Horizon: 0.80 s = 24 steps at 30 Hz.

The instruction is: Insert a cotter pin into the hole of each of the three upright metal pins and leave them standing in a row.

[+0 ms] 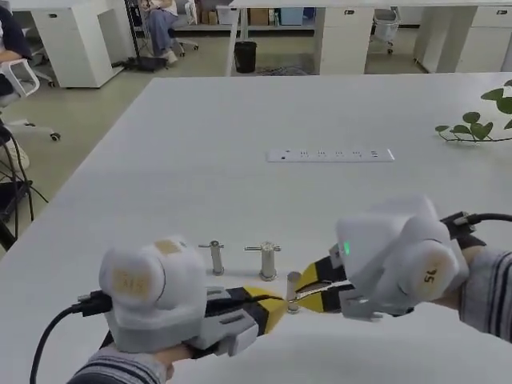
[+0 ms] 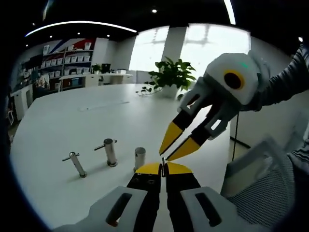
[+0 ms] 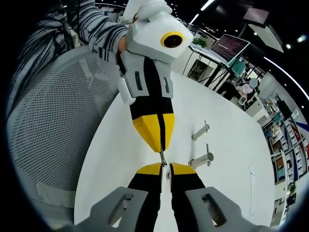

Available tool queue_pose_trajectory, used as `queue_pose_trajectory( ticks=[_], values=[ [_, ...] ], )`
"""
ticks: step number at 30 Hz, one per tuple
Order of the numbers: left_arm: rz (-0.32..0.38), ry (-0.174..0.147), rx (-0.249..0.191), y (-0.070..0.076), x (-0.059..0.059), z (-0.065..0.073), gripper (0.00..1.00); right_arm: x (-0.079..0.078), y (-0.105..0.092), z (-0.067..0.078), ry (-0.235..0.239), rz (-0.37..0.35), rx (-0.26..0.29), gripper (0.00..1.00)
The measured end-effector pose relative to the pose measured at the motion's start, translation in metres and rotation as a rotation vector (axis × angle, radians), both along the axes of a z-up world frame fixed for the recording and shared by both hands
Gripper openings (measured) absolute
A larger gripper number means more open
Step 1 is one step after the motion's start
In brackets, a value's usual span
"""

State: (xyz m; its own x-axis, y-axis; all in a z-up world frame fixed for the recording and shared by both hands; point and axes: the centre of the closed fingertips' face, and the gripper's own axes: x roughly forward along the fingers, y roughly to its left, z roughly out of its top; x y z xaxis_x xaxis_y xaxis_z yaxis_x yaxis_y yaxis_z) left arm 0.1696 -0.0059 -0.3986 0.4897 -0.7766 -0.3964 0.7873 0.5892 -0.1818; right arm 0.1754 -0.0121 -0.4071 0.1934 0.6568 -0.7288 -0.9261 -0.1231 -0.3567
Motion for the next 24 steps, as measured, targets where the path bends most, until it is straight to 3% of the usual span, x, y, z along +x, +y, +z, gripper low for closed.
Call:
queue_pose_trajectory(
  ticks=[11,19,24],
  values=[
    [-0.109,-0.090,0.037,-0.003,-0.008,0.004,0.00,-0.011,0.002,-0.001,0.103,0.005,0.030,0.02],
    [-0.148,-0.095,0.042,-0.005,-0.015,0.004,0.00,-0.018,0.002,-0.006,0.130,0.024,0.011,0.00],
    [-0.134,-0.092,0.059,-0.003,-0.015,0.000,0.00,-0.020,0.002,-0.005,0.100,0.039,-0.002,0.00]
  ],
)
